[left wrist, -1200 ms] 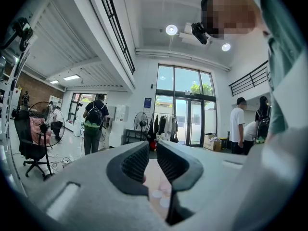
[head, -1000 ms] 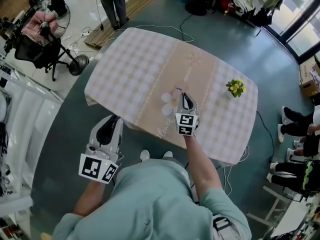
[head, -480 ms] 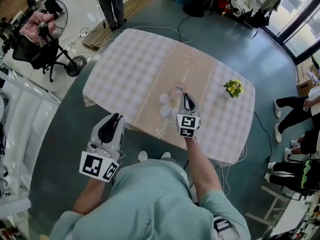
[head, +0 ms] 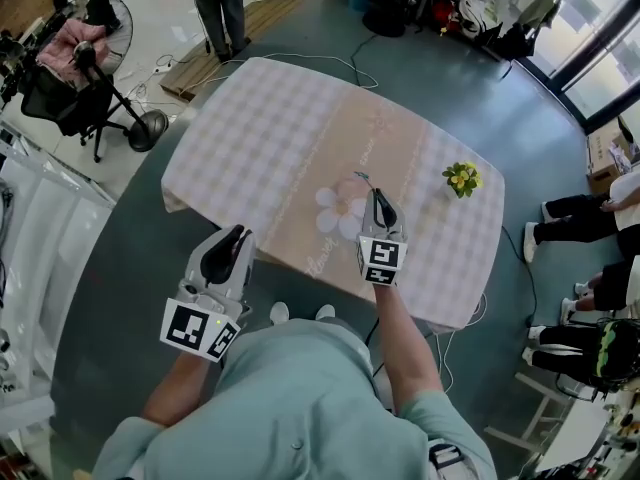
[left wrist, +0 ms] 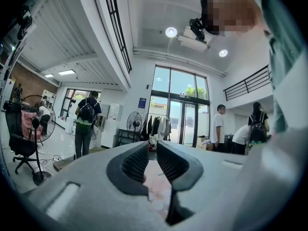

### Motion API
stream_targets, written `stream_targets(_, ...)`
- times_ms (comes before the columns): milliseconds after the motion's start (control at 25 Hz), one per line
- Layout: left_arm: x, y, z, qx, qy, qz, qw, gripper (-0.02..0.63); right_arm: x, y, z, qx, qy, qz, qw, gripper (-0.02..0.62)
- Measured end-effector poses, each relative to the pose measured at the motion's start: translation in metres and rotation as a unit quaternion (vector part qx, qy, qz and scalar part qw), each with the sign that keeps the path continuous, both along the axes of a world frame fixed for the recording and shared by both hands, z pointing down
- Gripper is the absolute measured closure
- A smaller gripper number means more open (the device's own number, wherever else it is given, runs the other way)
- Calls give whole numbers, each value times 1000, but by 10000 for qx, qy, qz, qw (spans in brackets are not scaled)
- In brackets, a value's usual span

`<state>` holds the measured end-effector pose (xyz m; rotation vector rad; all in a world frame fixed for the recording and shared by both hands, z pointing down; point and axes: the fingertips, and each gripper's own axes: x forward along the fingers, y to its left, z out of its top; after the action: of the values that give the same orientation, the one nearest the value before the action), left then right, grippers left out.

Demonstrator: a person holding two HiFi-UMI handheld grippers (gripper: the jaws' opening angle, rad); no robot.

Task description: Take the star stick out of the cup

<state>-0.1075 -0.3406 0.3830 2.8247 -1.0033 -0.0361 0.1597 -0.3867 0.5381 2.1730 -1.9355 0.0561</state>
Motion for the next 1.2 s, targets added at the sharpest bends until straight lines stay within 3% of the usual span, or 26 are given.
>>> stream_targets(1200, 22, 7, 5, -49, 80, 367, 9993, 555, -10, 48, -124, 918, -30, -171, 9956, 583)
